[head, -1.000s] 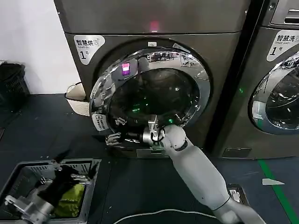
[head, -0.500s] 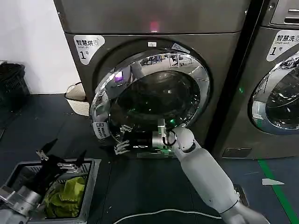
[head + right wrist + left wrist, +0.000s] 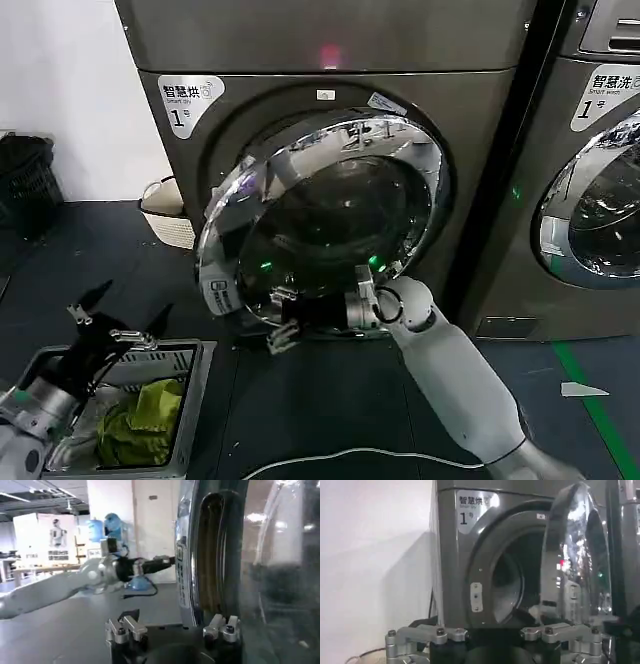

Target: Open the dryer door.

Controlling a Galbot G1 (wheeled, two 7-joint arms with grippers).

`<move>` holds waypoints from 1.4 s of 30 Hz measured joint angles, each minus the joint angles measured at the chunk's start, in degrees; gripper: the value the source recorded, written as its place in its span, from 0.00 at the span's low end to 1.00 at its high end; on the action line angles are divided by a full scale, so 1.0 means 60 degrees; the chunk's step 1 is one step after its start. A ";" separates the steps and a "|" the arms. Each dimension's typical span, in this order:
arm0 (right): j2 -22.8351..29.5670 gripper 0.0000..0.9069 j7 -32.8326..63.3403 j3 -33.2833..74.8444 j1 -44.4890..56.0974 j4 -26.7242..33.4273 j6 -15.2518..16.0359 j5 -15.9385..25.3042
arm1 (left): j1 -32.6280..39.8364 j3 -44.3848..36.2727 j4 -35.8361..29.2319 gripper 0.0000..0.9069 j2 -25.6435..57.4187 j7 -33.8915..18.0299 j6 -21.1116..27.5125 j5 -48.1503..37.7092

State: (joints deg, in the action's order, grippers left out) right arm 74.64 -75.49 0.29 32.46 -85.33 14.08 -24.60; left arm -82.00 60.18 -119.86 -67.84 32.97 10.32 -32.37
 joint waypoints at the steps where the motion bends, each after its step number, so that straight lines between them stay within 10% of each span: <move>1: -0.0030 0.97 -0.0119 0.0024 0.0024 -0.0035 -0.0018 0.0005 | 0.0057 -0.0025 0.0037 1.00 0.0046 -0.0007 0.0029 -0.0054; 42: -0.1859 0.97 -0.1337 0.3126 0.2434 -0.2125 -0.0510 -0.0663 | 0.2210 -0.3349 0.1364 1.00 0.1575 0.0217 0.0018 -0.1013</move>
State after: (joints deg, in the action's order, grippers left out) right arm 63.48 -83.51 19.05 47.06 -98.08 11.02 -28.58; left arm -68.74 40.08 -111.67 -58.39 34.27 10.43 -38.45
